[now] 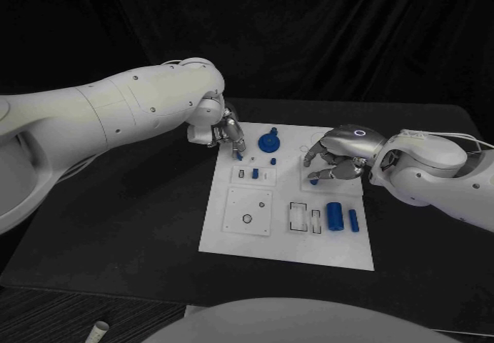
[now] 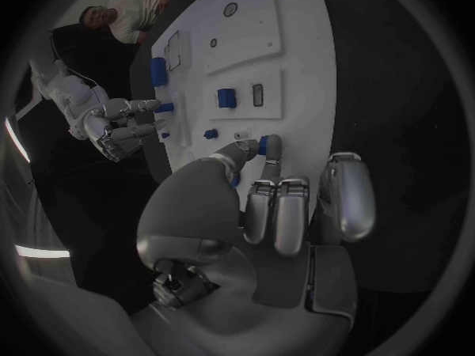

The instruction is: Assemble the parts on the task board

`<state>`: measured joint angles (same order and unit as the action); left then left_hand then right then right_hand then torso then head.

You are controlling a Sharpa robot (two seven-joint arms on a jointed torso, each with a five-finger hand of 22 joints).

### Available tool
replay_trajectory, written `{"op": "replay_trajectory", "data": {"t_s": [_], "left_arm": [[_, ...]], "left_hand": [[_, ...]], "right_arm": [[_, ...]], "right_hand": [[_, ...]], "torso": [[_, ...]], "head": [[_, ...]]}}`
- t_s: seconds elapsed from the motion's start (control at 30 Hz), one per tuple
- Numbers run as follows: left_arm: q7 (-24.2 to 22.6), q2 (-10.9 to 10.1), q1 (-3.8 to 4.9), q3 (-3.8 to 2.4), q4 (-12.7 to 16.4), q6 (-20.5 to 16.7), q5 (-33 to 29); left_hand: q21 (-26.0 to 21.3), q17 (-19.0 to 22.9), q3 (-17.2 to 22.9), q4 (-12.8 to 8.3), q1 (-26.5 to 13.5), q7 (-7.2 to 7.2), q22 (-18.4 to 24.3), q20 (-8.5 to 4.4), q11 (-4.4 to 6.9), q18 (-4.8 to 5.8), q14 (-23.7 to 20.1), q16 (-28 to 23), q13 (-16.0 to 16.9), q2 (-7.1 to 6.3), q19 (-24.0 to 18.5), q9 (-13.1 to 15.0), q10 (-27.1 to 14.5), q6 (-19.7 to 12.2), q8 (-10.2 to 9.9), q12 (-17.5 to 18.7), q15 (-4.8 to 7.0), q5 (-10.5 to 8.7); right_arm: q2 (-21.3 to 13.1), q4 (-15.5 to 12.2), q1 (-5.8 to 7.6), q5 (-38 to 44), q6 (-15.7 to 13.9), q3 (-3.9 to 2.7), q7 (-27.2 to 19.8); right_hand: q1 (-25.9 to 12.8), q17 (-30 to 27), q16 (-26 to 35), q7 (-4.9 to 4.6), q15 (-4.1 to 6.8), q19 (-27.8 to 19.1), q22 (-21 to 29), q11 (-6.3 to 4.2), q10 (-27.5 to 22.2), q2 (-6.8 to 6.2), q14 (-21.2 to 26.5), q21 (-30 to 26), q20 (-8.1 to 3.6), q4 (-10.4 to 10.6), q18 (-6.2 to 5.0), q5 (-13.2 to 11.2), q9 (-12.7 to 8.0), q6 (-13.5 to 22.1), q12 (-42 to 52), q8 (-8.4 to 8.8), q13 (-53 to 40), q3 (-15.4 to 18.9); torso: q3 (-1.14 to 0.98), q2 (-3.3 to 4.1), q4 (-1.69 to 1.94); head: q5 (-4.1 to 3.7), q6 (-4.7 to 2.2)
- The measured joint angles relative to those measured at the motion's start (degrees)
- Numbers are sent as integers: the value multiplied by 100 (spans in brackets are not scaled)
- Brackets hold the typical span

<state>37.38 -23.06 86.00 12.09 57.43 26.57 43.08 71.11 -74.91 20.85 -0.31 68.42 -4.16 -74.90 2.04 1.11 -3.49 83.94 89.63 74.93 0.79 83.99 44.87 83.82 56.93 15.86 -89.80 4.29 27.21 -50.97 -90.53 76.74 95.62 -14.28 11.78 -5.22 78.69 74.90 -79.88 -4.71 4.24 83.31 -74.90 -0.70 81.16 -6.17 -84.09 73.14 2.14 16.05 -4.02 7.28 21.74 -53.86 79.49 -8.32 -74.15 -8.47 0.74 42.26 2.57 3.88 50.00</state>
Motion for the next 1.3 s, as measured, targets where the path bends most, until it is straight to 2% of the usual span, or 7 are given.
{"op": "replay_trajectory", "data": {"t_s": [0.3, 0.33, 0.37, 0.67, 0.93, 1.3], "left_arm": [[181, -202, 13, 0, 302, -42, 1], [194, -229, 21, 3, 349, -47, 1], [203, -258, 32, 3, 402, -53, 1], [261, -543, 202, 0, 970, -179, 1], [274, -766, 311, 0, 1457, -251, 2], [281, -901, 330, 1, 1625, -248, 3]], "left_hand": [[-44, 0, 24, 22, -44, -7, 0, 0, 0, 0, 0, 0, 0, 0, 0, 20, 0, 8, 0, 0, 0, -20], [-44, 0, 145, -66, -54, -8, 0, 0, 0, 0, 0, 0, 0, -9, 0, 23, 0, 9, -1, 0, 0, -27], [-49, 0, 156, -66, -68, -9, 0, 0, 0, 0, 0, 0, 0, -23, 0, 23, 0, 9, -1, 0, 0, -31], [-66, 0, 156, -66, -113, -17, 0, 0, 0, 0, 0, 0, 0, -23, 0, 35, 0, 18, -3, 0, 0, -44], [-92, 0, 222, -96, -151, -18, 0, 0, 0, 0, 0, 0, 0, -61, 0, 48, 0, 19, 23, 0, 0, -49], [-113, 0, 291, -119, -222, 6, 0, 0, 0, 0, 0, 0, 0, -57, 0, 68, 0, -5, 23, 0, 0, -58]], "right_arm": [[-18, 0, 0, 0, 20, 0, 21], [-18, 0, 0, 0, 23, 0, 23], [-18, 0, 0, 0, 26, 0, 25], [-11, 23, -38, 0, 54, 0, 36], [-3, 44, -91, -2, 78, 0, 41], [-13, 52, -99, -2, 84, 0, 47]], "right_hand": [[-23, 0, 0, 0, 0, 0, 0, 0, 0, 23, 0, 0, 0, 0, 0, 0, 0, 0, 0, 0, 0, 0], [-23, 0, 0, 0, 0, 0, -2, 0, 0, 23, 0, 0, 0, 0, 0, 0, 0, 0, 0, 0, 0, 0], [-23, 0, 0, 0, 0, 0, -3, 0, 0, 23, 0, 0, 0, 0, 0, 0, 0, 0, 0, 0, 0, 0], [-23, 3, 0, 0, 0, 0, -4, -21, -20, 23, 0, 0, 0, 0, 0, 0, 0, 0, 0, 0, 5, 0], [-23, 4, 0, 0, 0, 0, -4, -21, -20, 23, 0, -27, 0, 0, 0, 0, 0, 0, 0, 0, 12, 0], [-22, 4, 0, 0, 0, -21, -3, -21, -20, 22, 0, -27, 21, 0, 0, 0, 0, 0, 0, 0, 12, 0]], "torso": [[-20, -27, 11], [-23, -30, 10], [-26, -34, 8], [-56, -85, -13], [-75, -129, -3], [-84, -159, 10]], "head": [[-25, 0], [-21, 0], [-13, 0], [29, 0], [-19, 0], [-46, 0]]}}
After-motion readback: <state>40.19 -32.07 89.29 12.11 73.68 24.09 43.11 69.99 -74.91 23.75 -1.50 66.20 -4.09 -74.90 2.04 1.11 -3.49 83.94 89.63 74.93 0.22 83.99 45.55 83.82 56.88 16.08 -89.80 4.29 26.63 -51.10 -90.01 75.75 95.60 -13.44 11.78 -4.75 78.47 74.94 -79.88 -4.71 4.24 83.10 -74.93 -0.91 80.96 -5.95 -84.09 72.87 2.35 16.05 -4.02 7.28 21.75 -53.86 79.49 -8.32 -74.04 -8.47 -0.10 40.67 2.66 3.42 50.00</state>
